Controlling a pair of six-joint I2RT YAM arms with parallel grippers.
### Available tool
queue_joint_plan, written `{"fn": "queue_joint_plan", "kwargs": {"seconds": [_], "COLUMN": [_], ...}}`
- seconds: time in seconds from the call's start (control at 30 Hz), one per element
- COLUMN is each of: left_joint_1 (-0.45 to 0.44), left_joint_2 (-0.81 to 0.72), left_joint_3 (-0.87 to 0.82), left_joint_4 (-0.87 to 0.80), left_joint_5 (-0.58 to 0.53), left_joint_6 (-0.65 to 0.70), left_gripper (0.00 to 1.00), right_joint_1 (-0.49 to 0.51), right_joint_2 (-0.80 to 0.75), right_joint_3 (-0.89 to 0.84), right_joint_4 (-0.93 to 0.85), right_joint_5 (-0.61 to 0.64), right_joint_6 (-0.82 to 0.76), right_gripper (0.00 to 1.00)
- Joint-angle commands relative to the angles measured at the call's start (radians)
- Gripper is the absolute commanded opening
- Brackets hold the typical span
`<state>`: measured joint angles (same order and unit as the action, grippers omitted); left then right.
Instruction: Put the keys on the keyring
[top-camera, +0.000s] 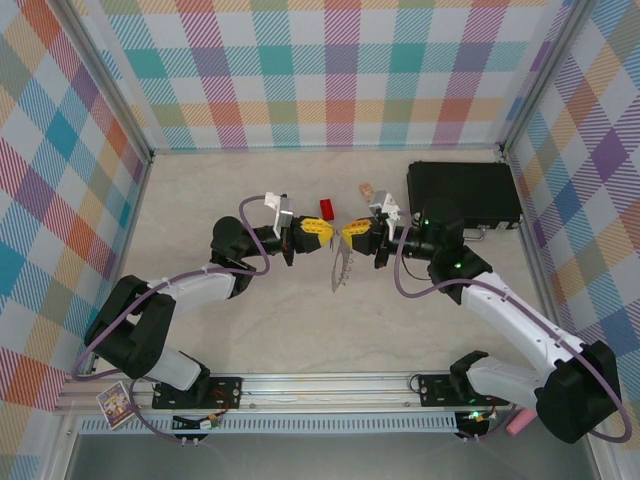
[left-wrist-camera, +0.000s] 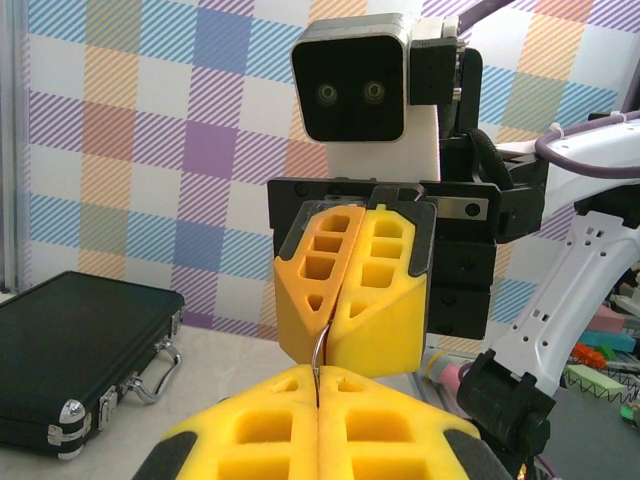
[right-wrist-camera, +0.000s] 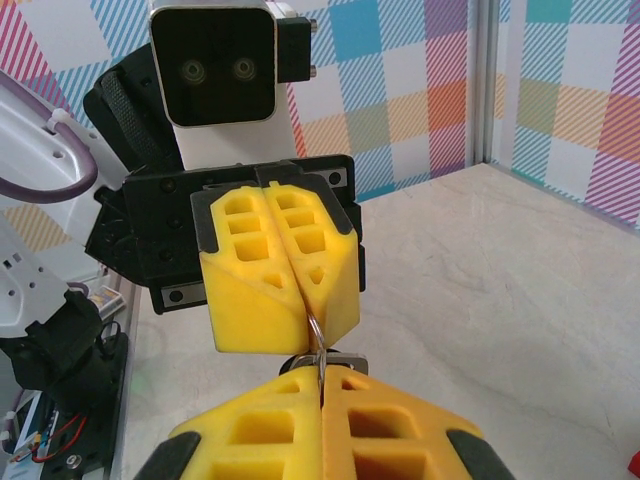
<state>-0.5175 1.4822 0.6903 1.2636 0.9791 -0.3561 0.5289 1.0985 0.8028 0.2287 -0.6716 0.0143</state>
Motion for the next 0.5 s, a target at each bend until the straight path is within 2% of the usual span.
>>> {"fn": "queue_joint_plan", "kwargs": {"seconds": [0.0,0.27,0.47], "left_joint_1": [-0.036,-0.039,-0.039], "left_joint_2": [-0.014,-0.012,-0.029], "left_joint_3": [0.025,0.024,0.009], "left_joint_4": [0.051,0.051,0.044], "left_joint_5": [0.063,0.066,0.043], "left_joint_6": [-0.014,-0.012,0.011], "left_gripper": [0.0,0.0,0.0], "right_joint_1": [0.017,0.016,0.016], "right_joint_2": [0.02,0.022,0.004], "right_joint_3": [0.041,0.043,0.036], "right_joint_4": [0.026,0.035,0.018], "right_joint_5": [-0.059,-0.063,0.007], "right_joint_6": [0.013,0.023,0.027], "right_gripper": [0.0,0.0,0.0]}}
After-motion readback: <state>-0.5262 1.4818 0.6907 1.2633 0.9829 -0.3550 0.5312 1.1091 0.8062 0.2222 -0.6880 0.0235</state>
